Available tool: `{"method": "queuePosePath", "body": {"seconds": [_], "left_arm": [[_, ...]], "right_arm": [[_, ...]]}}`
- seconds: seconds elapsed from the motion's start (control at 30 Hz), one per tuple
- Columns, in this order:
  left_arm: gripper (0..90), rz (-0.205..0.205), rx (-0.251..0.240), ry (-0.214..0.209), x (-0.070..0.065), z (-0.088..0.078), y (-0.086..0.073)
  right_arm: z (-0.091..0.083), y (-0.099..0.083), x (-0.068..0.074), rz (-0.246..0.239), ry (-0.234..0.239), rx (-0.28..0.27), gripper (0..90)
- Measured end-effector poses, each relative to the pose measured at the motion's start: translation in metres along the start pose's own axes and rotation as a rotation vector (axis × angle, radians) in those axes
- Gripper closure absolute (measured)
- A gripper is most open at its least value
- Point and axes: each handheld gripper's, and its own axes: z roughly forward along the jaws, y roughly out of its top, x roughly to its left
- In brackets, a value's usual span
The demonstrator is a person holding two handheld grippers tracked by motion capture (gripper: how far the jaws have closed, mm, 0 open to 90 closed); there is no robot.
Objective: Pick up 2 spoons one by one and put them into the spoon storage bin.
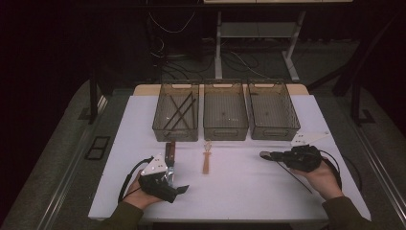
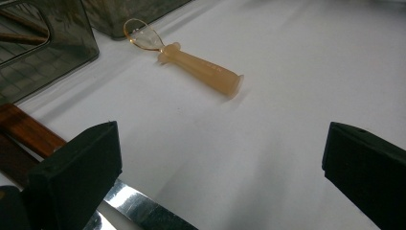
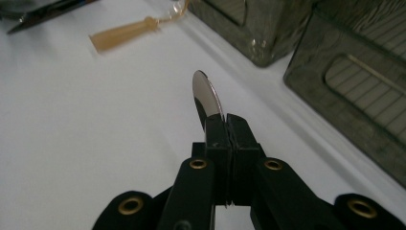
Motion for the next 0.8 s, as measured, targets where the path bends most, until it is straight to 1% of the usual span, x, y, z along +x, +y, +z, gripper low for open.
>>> {"method": "queuePosePath", "body": {"seconds": [0.33, 0.4, 0.57, 0.6, 0.7, 0.8], "left_arm": [[0.0, -0.001, -0.001, -0.002, 0.0, 0.0, 0.0], [0.0, -0.011, -0.014, -0.003, 0.0, -0.001, 0.0], [0.0, -0.017, -0.013, -0.011, 0.001, 0.0, 0.0], [0.0, -0.009, -0.008, -0.013, 0.0, 0.001, 0.001], [0.0, -0.001, -0.012, -0.006, -0.003, 0.0, 0.001], [0.0, 0.002, -0.006, 0.003, -0.002, -0.001, 0.001]], "right_arm": [[0.007, 0.026, -0.004, 0.014, -0.012, -0.082, 89.0], [0.01, 0.03, -0.004, 0.017, -0.017, -0.085, 89.0], [0.015, 0.041, -0.004, 0.007, -0.011, -0.087, 89.0], [0.015, 0.042, -0.004, 0.004, -0.016, -0.083, 89.0], [0.016, 0.05, -0.003, 0.011, -0.021, -0.102, 89.0], [0.021, 0.059, 0.003, 0.002, -0.024, -0.109, 89.0]]}}
